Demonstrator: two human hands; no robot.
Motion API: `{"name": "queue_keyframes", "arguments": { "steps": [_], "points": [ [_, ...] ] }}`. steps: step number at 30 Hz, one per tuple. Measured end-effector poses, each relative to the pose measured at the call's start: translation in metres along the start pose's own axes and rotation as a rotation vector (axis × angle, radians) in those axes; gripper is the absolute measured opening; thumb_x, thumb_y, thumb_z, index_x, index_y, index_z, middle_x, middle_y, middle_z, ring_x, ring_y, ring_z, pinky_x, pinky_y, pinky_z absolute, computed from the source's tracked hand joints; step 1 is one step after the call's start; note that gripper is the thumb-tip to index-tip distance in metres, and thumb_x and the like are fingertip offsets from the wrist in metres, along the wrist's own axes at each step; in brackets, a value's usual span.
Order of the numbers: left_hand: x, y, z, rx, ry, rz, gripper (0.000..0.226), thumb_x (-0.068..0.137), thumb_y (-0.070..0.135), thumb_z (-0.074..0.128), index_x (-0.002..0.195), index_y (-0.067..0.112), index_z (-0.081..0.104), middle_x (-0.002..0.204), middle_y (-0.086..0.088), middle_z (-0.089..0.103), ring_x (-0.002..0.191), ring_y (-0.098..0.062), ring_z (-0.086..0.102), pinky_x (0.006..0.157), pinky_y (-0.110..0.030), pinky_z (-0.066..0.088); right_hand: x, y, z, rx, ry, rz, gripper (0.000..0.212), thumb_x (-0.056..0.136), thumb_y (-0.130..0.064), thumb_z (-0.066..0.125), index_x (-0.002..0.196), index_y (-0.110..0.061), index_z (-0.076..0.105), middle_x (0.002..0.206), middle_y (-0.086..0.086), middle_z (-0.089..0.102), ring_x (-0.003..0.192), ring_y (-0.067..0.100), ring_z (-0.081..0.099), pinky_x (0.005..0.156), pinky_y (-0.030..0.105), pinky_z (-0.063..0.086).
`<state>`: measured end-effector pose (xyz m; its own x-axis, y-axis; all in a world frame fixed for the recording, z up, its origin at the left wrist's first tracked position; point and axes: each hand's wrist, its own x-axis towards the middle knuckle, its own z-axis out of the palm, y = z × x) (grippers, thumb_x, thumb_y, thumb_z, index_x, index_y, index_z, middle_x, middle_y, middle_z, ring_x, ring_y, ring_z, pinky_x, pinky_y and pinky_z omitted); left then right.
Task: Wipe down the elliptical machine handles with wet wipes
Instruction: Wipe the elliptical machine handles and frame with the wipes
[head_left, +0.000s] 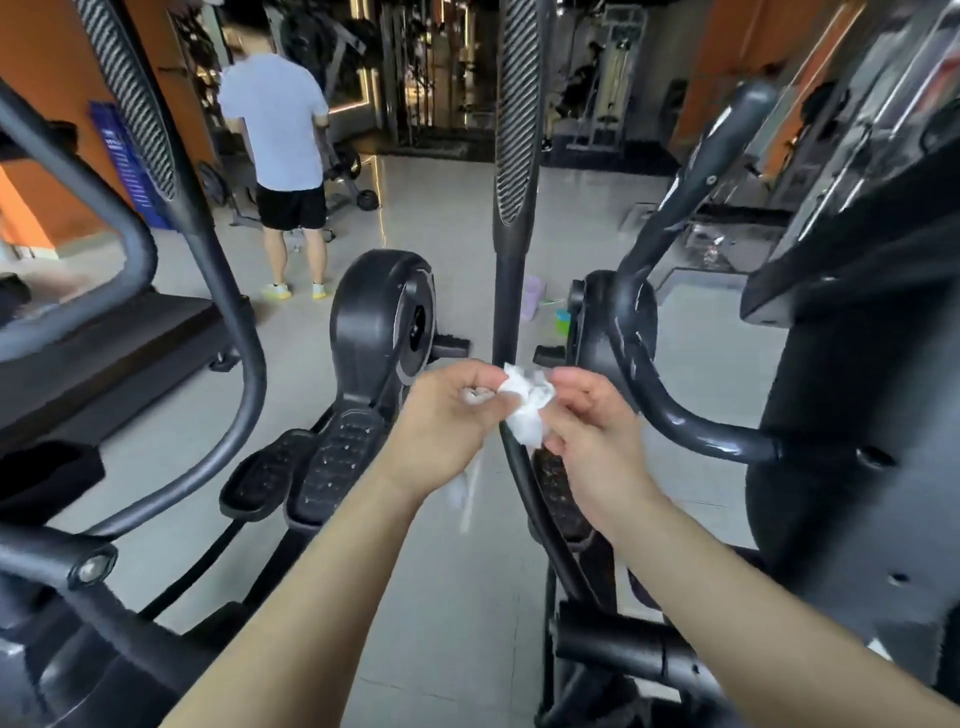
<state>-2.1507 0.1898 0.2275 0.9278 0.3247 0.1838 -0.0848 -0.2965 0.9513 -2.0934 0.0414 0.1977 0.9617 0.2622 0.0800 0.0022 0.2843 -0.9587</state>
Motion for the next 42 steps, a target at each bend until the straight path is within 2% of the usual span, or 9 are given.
{"name": "queue_keyframes", "arguments": {
  "steps": [5,9,15,26,28,32,35,39,42],
  "points": [
    [0.067,-0.002,-0.041,-0.025,-0.068,0.080,0.012,0.088,0.013,0.078,0.093,0.023,0.073,0.082,0.026,0.069,0.068,0.000,0.061,0.064,-0.013,0.046,0.030,-0.012,0.054,-0.001,0.111,-0.065,0.022,0.078,-0.002,0.068,0.084,-0.020,0.079,0.083,0.006,0.073,0.079,0.023,0.066,0.078,0.034,0.053],
    [0.103,0.016,-0.065,0.014,-0.170,0.185,0.009,0.090,0.014,0.075,0.096,0.020,0.078,0.087,0.021,0.071,0.075,0.015,0.061,0.071,-0.004,0.040,0.043,-0.023,0.080,-0.083,0.142,-0.138,0.020,0.091,-0.009,0.076,0.111,-0.012,0.078,0.109,0.013,0.078,0.106,0.029,0.073,0.098,0.040,0.057],
    [0.129,0.052,-0.090,0.075,-0.340,0.259,0.013,0.096,0.023,0.070,0.103,0.028,0.080,0.078,0.031,0.067,0.061,0.015,0.056,0.067,-0.011,0.039,0.059,-0.053,0.097,-0.205,0.285,-0.292,0.011,0.091,0.000,0.075,0.093,-0.010,0.077,0.083,0.005,0.077,0.074,0.014,0.070,0.075,0.025,0.057],
    [0.176,0.132,-0.107,-0.174,0.015,0.436,0.015,0.093,0.031,0.071,0.106,0.028,0.077,0.078,0.018,0.067,0.072,0.002,0.060,0.087,-0.028,0.053,0.090,-0.140,0.114,-0.169,0.514,-0.537,0.013,0.093,-0.004,0.073,0.100,-0.014,0.078,0.097,0.005,0.079,0.089,0.018,0.072,0.099,0.045,0.059],
    [0.193,0.143,-0.106,-0.206,-0.006,0.473,0.021,0.093,0.035,0.071,0.112,0.029,0.076,0.080,0.016,0.067,0.073,-0.002,0.059,0.084,-0.028,0.054,0.096,-0.161,0.127,-0.190,0.508,-0.587,0.018,0.093,-0.006,0.074,0.109,-0.012,0.079,0.100,0.007,0.080,0.094,0.018,0.074,0.098,0.036,0.059],
    [0.217,0.158,-0.103,-0.220,-0.139,0.508,0.025,0.095,0.039,0.068,0.118,0.034,0.075,0.060,0.017,0.063,0.053,-0.001,0.055,0.053,-0.014,0.045,0.105,-0.197,0.151,-0.181,0.561,-0.721,0.018,0.093,-0.009,0.075,0.111,-0.012,0.078,0.093,0.004,0.080,0.082,0.009,0.074,0.078,0.019,0.057],
    [0.231,0.165,-0.104,-0.270,-0.235,0.536,0.023,0.097,0.038,0.067,0.118,0.034,0.075,0.053,0.023,0.060,0.048,-0.002,0.051,0.046,-0.012,0.040,0.117,-0.221,0.165,-0.204,0.625,-0.856,0.014,0.093,-0.012,0.076,0.108,-0.012,0.078,0.082,0.010,0.075,0.069,0.012,0.069,0.070,0.023,0.055],
    [0.246,0.181,-0.104,-0.338,-0.302,0.551,0.021,0.098,0.039,0.065,0.116,0.034,0.075,0.052,0.021,0.058,0.050,-0.004,0.052,0.046,-0.014,0.040,0.132,-0.262,0.177,-0.256,0.747,-1.058,0.013,0.093,-0.020,0.076,0.106,-0.017,0.077,0.085,0.008,0.076,0.075,0.011,0.067,0.083,0.035,0.062],
    [0.256,0.193,-0.104,-0.359,-0.351,0.577,0.012,0.097,0.040,0.066,0.105,0.042,0.074,0.052,0.017,0.058,0.052,-0.007,0.053,0.047,-0.018,0.041,0.141,-0.293,0.182,-0.295,0.771,-1.204,0.012,0.093,-0.023,0.076,0.105,-0.021,0.076,0.098,0.012,0.076,0.085,0.008,0.071,0.088,0.026,0.058]
  ]
}}
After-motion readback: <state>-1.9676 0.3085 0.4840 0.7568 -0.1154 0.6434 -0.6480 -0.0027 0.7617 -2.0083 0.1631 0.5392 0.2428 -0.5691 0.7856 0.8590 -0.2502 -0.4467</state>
